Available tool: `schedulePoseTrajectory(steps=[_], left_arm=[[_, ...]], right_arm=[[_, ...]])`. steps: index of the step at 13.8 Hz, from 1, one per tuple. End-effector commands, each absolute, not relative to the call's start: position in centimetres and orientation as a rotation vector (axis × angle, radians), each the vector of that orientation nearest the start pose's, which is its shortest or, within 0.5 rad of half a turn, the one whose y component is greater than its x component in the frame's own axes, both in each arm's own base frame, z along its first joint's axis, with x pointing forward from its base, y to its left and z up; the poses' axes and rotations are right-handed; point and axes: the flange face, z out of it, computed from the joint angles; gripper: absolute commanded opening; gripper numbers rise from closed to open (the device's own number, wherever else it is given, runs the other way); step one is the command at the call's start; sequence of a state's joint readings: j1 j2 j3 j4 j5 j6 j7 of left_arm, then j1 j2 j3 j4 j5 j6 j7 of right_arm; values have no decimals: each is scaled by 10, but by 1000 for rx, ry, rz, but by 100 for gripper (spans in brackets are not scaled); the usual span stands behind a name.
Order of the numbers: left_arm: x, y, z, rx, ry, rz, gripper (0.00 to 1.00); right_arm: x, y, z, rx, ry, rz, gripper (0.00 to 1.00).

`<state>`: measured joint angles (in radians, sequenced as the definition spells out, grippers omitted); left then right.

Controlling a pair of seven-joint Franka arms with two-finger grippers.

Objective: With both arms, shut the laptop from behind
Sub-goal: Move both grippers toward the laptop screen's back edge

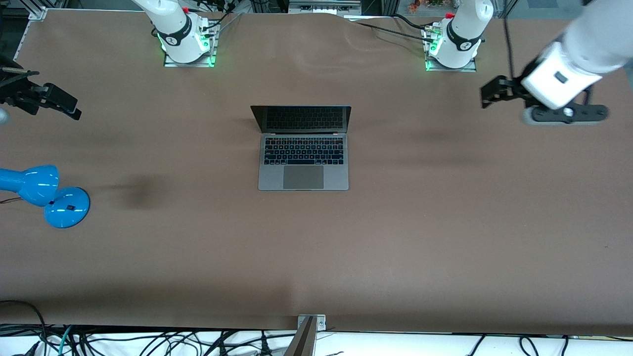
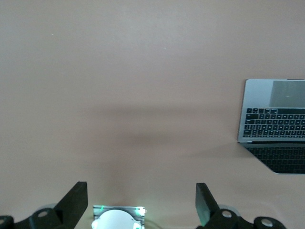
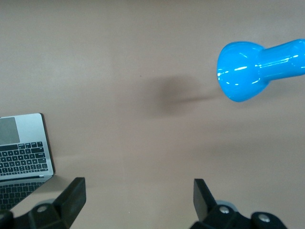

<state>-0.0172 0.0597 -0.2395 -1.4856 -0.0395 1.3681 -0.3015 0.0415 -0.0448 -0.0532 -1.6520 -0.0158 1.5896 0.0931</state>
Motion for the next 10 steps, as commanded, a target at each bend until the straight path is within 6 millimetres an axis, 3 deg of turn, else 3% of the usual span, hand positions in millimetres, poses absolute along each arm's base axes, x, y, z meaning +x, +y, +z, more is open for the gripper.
schedulePoseTrajectory(steps=[1, 4, 8, 10], left_arm=[[517, -183, 620, -3107, -123, 285, 100], [502, -240, 613, -3117, -200, 330, 100], [483, -291, 588, -3064, -320, 416, 100], [478, -315, 569, -3041, -374, 491, 92]], right_arm=[[539, 28, 594, -3169, 25, 159, 100], [518, 111, 556, -3165, -187, 513, 100], [498, 213, 519, -3130, -439, 628, 100], [479, 254, 497, -3129, -375, 678, 100]])
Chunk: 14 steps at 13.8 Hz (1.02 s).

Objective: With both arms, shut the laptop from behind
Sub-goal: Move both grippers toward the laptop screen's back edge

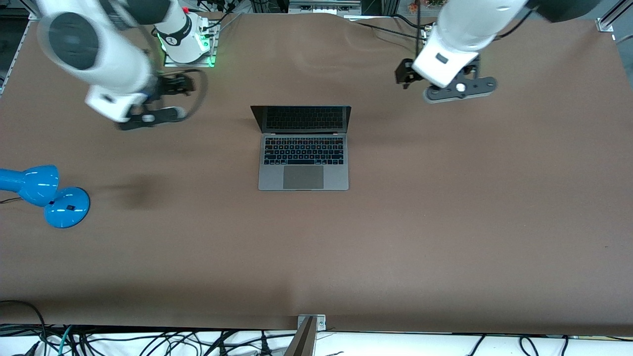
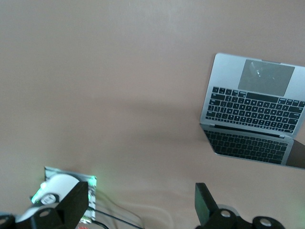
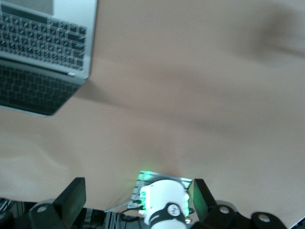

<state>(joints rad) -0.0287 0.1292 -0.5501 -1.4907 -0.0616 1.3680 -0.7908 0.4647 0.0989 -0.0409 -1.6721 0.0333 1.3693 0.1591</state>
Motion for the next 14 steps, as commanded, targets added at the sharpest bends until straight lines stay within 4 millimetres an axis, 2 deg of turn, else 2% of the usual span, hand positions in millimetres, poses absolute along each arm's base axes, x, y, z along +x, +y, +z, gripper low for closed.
schedulePoseTrajectory(steps=[1, 3, 4, 5, 6, 7, 8, 9, 10, 11, 13, 14], left_arm=[[476, -326, 559, -3032, -369, 526, 80], [471, -349, 535, -3008, -352, 600, 47], [471, -357, 524, -3012, -345, 673, 19], [472, -363, 513, -3026, -377, 755, 0], [472, -368, 502, -3034, -399, 810, 0], [470, -372, 491, -3042, -412, 858, 0], [469, -376, 476, -3044, -430, 918, 0], [466, -378, 461, -3034, -441, 941, 0], [462, -379, 448, -3030, -455, 953, 0], [458, -383, 437, -3032, -476, 992, 0], [452, -388, 417, -3017, -496, 1096, 0], [439, -398, 408, -2999, -459, 1108, 0]], right_arm=[[467, 273, 487, -3146, -329, 663, 100], [440, 311, 470, -3182, -284, 637, 100], [430, 324, 459, -3192, -279, 625, 100], [415, 341, 447, -3203, -270, 591, 99], [408, 351, 437, -3206, -257, 553, 94], [405, 357, 429, -3203, -261, 538, 84], [401, 365, 423, -3188, -274, 547, 64], [401, 369, 411, -3170, -276, 594, 33], [398, 375, 406, -3154, -283, 624, 7], [399, 378, 393, -3133, -283, 676, 0], [399, 384, 380, -3093, -264, 736, 0], [401, 385, 376, -3087, -259, 736, 0]])
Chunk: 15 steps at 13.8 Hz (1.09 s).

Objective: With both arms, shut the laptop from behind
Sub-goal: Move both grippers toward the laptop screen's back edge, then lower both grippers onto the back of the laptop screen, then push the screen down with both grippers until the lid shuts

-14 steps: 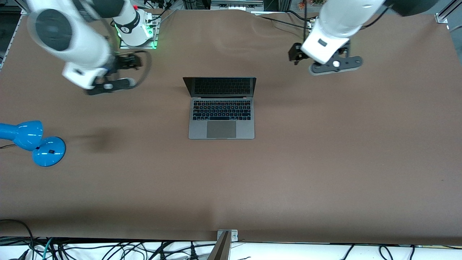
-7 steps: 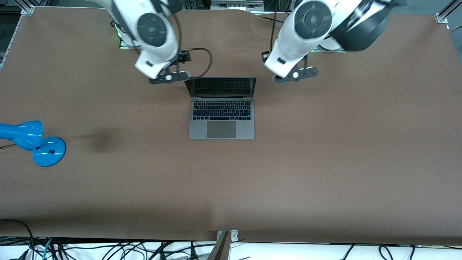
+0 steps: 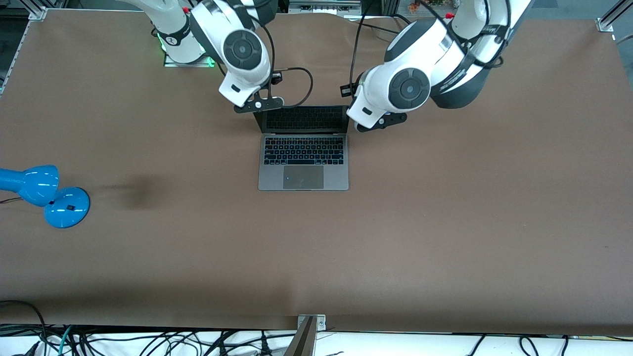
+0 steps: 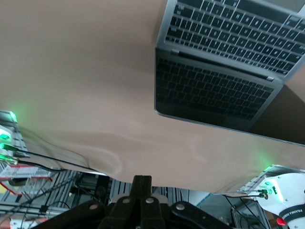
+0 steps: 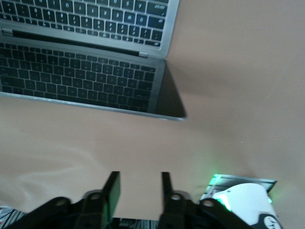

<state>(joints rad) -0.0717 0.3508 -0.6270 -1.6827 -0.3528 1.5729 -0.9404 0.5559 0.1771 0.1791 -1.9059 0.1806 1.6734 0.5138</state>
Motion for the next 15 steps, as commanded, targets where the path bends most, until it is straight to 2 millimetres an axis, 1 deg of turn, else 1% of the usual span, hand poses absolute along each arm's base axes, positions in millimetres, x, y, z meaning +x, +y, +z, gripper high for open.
schedulePoseTrajectory(steps=[1, 2, 4, 6, 8, 9, 10, 11, 13, 15], left_arm=[[432, -406, 402, -3002, -449, 1098, 0], [427, -408, 393, -2998, -459, 1093, 0], [411, -423, 379, -3003, -433, 1056, 0], [411, -425, 370, -3018, -449, 1042, 0], [414, -426, 367, -3034, -452, 1006, 0], [416, -426, 359, -3033, -445, 986, 0], [419, -425, 354, -3030, -444, 982, 0], [424, -425, 350, -3044, -439, 935, 0], [433, -425, 338, -3058, -445, 904, 0], [439, -425, 335, -3085, -471, 880, 0]], right_arm=[[402, 388, 374, -3086, -261, 720, 0], [406, 390, 368, -3083, -254, 706, 0], [412, 396, 366, -3087, -251, 622, 0], [422, 394, 364, -3080, -227, 587, 0], [431, 392, 363, -3081, -210, 578, 0], [439, 388, 363, -3096, -207, 548, 0], [445, 387, 360, -3108, -209, 522, 0], [449, 386, 357, -3113, -205, 503, 0], [461, 378, 351, -3117, -177, 477, 0], [472, 374, 347, -3108, -148, 442, 0]])
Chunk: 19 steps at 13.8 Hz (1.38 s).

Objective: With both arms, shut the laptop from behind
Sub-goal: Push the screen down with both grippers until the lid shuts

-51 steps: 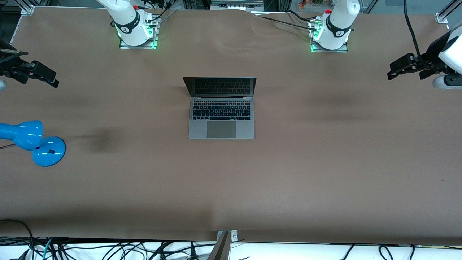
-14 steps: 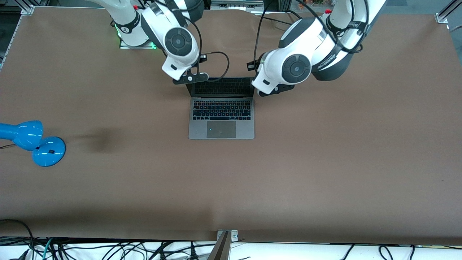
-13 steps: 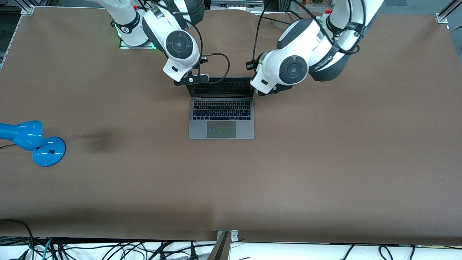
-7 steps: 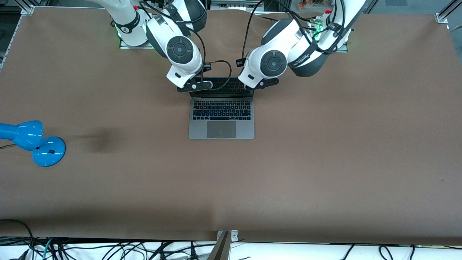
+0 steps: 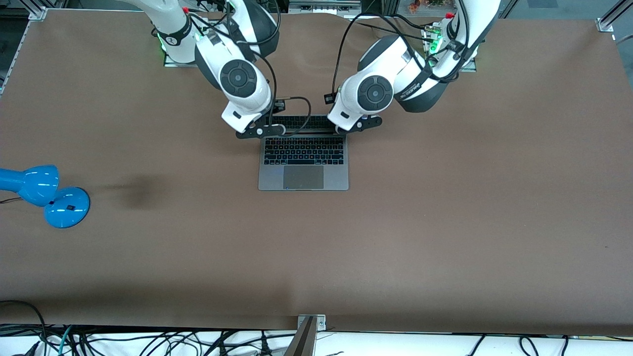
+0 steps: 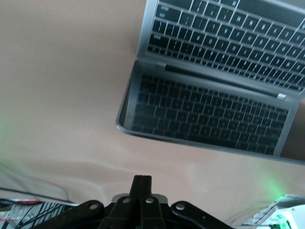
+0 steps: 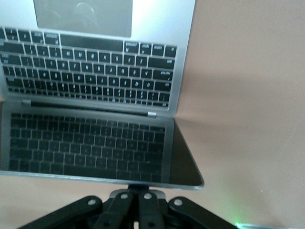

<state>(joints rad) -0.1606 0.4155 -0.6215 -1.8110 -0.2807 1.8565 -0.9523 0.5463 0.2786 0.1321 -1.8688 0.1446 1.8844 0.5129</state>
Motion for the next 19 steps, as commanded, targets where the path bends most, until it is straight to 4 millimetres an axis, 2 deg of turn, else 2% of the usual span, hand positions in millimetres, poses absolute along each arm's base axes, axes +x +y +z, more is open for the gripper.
schedulePoseTrajectory(steps=[1, 4, 9, 13, 16, 19], left_arm=[[443, -425, 329, -3094, -473, 860, 0], [464, -427, 322, -3103, -497, 793, 0], [509, -427, 315, -3126, -517, 673, 0], [542, -418, 287, -3127, -532, 612, 0], [553, -415, 266, -3153, -569, 577, 0], [556, -417, 234, -3145, -591, 533, 0]], right_arm=[[479, 375, 342, -3106, -142, 437, 0], [503, 380, 333, -3111, -124, 417, 0], [541, 371, 316, -3147, -113, 366, 0], [579, 367, 288, -3130, -61, 368, 0], [590, 370, 271, -3122, -53, 360, 0], [600, 360, 250, -3145, -38, 324, 0]])
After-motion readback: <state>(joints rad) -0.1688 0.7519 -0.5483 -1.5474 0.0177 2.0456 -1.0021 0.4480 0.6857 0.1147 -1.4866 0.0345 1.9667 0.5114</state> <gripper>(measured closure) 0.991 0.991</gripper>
